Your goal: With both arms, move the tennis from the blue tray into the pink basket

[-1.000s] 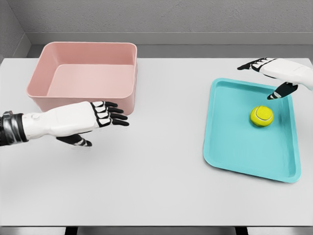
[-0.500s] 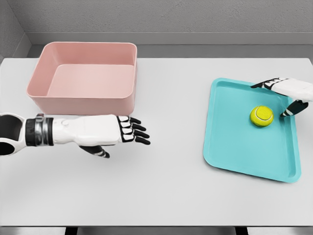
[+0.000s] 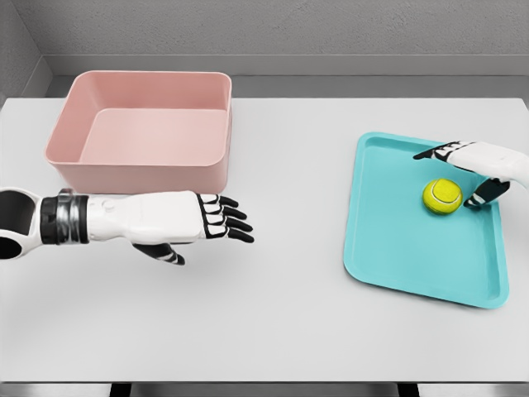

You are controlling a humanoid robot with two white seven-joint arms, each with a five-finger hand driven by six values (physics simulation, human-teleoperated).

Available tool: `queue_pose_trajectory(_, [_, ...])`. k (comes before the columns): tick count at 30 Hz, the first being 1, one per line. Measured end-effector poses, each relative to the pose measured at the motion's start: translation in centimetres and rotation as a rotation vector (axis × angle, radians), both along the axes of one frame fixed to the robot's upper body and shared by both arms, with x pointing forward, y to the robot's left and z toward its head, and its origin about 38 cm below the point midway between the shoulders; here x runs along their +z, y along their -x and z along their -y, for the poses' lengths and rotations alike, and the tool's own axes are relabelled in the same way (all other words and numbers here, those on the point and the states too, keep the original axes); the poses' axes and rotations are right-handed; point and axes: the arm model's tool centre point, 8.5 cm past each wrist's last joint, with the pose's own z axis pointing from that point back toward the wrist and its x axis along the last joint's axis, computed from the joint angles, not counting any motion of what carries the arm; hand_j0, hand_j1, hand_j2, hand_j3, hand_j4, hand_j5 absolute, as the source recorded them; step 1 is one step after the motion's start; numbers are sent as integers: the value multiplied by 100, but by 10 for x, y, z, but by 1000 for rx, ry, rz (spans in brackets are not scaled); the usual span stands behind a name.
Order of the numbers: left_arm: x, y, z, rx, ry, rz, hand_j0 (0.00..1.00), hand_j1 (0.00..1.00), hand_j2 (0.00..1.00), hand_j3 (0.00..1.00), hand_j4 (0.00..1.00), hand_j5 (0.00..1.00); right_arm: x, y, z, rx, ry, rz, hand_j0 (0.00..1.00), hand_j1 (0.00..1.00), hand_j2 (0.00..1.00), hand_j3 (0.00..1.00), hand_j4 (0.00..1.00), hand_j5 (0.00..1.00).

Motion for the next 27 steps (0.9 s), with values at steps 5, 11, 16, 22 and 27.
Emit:
queue_pose_trajectory(5, [-1, 1, 0, 0, 0, -3, 100, 100, 100, 100, 100, 100, 3, 7, -2, 42, 6, -1, 100, 100, 100, 100, 100, 100])
queue_pose_trajectory(11, [0, 0, 0, 0, 0, -2, 100, 100, 100, 100, 100, 100, -1, 11, -5, 62, 13, -16, 100, 100, 100, 100, 100, 100])
queue_pose_trajectory(16, [-1, 1, -1, 1, -1, -4, 100, 100, 100, 100, 100, 100, -8, 13, -6, 67, 18, -33, 100, 100, 100, 100, 100, 100])
queue_pose_trajectory(22, [-1, 1, -1, 0, -1, -5, 100, 100, 100, 100, 100, 100, -15, 16, -6, 68, 20, -49, 98, 98, 98, 98, 98, 98])
queue_pose_trajectory(27, [-1, 1, 0, -1, -1, -5, 100, 100, 100, 100, 100, 100, -17, 17, -6, 69, 21, -54, 91, 91, 91, 91, 91, 91])
